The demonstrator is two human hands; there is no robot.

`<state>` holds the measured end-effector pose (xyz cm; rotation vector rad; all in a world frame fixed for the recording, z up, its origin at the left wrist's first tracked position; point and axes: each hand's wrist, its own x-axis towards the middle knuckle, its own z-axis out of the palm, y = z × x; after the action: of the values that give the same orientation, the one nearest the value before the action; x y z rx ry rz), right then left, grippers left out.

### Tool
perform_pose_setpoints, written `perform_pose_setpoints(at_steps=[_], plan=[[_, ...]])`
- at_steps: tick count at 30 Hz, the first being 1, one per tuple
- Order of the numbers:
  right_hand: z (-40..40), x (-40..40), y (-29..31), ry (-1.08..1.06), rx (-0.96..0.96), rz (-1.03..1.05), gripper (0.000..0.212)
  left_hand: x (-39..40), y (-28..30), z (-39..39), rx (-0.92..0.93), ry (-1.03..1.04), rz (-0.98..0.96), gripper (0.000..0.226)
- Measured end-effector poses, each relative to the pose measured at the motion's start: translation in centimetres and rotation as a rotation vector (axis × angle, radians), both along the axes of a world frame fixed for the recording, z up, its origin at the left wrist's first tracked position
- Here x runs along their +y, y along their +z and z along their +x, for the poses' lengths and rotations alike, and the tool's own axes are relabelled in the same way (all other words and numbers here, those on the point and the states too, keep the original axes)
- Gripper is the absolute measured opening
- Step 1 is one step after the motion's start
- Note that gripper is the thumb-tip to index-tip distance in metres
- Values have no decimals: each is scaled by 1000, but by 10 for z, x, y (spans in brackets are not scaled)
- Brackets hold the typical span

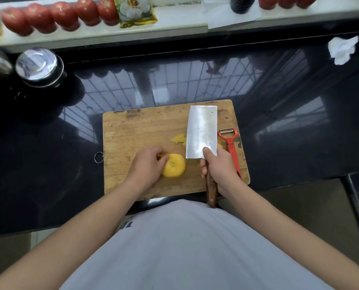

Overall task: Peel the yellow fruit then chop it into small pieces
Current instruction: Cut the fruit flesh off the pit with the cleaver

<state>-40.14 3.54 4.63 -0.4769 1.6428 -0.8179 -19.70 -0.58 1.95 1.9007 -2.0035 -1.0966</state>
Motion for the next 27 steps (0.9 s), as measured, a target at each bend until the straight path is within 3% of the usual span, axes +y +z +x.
perform_pose_setpoints(at_steps=[4,8,10,13,15,17,19,22,25,27], plan=[[-23,5,6,-12,47,-8,14,-21,4,3,-33,-15,40,14],[-42,13,8,-87,46,6,16,-50,12,-26,142,37,19,13],[-49,18,7,-128,47,19,17,-56,17,-46,189,-70,42,20],[-58,25,9,-163,72,32,18,-69,20,-55,78,-238,135,45],[-62,28,11,-158,100,33,19,-84,28,-39,96,-112,108,50],[-65,32,10,-153,116,35,19,-91,38,-11,116,-14,-36,44],[-65,35,7,-134,134,43,18,-74,40,15,34,-129,-138,36],[-52,36,7,-77,145,23,17,-19,20,30,-12,-273,-31,49],[-24,28,10,37,146,-37,15,21,-5,19,68,-171,86,79],[-5,23,7,130,182,-97,15,33,-17,9,91,-93,80,86]])
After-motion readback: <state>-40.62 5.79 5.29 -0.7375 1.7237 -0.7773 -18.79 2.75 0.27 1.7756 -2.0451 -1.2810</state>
